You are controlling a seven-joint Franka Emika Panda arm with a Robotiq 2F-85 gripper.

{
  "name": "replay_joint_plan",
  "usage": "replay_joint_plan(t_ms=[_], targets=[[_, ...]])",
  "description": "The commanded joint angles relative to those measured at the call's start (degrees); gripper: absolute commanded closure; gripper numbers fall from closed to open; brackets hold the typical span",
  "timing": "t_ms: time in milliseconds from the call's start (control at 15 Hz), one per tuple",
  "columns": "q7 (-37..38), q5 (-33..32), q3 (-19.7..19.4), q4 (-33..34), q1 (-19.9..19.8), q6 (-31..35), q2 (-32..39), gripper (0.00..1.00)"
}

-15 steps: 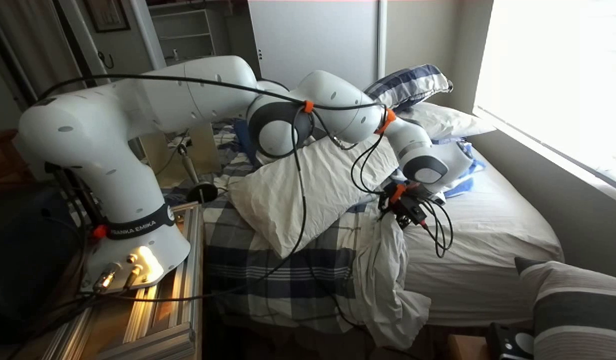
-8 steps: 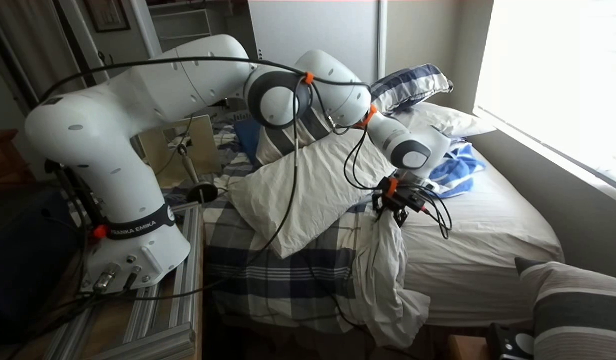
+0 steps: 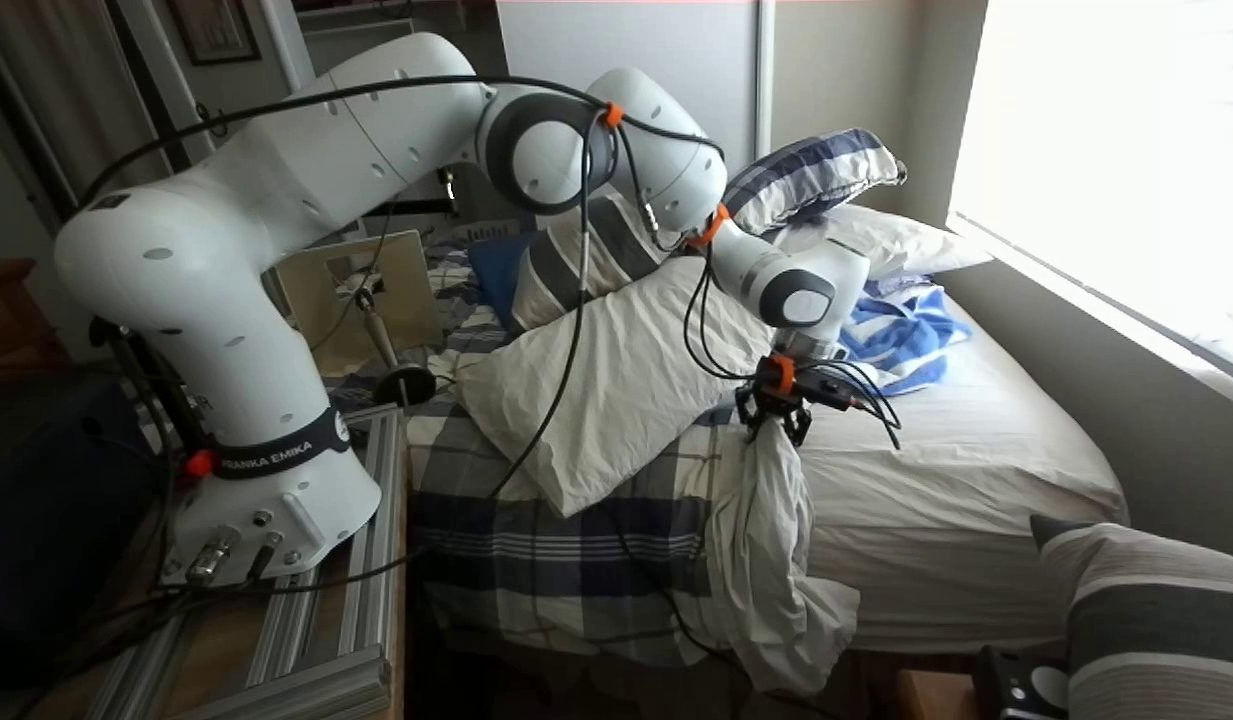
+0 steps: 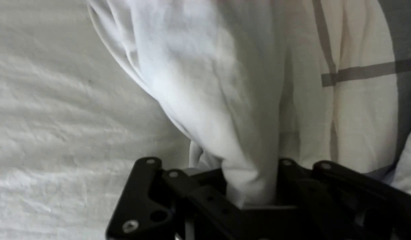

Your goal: Pull the beddings on the bed a little downwards

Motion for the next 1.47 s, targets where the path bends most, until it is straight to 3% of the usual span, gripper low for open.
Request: replay_joint_plan(t_ms=[0, 333, 400, 600, 800, 1400], targets=[[-0.9, -0.9, 0.6, -0.7, -0.4, 0.7, -0.3, 0.93], [-2.2, -1.2, 0.6, -2.6, -0.4, 1.9, -1.4, 0.93], [-2.3, -1.2, 0.6, -2.6, -0.3, 1.9, -1.4, 0.98], [-4.7, -2.4, 1.2, -8.8, 0.3, -1.4, -5.0, 0.98], [-5.4, -3.6, 1.7, -15.0, 1.0, 0.4, -7.5, 0.98], [-12.6, -3.8, 4.4, -24.0, 0.3, 5.1, -12.5, 0.98]])
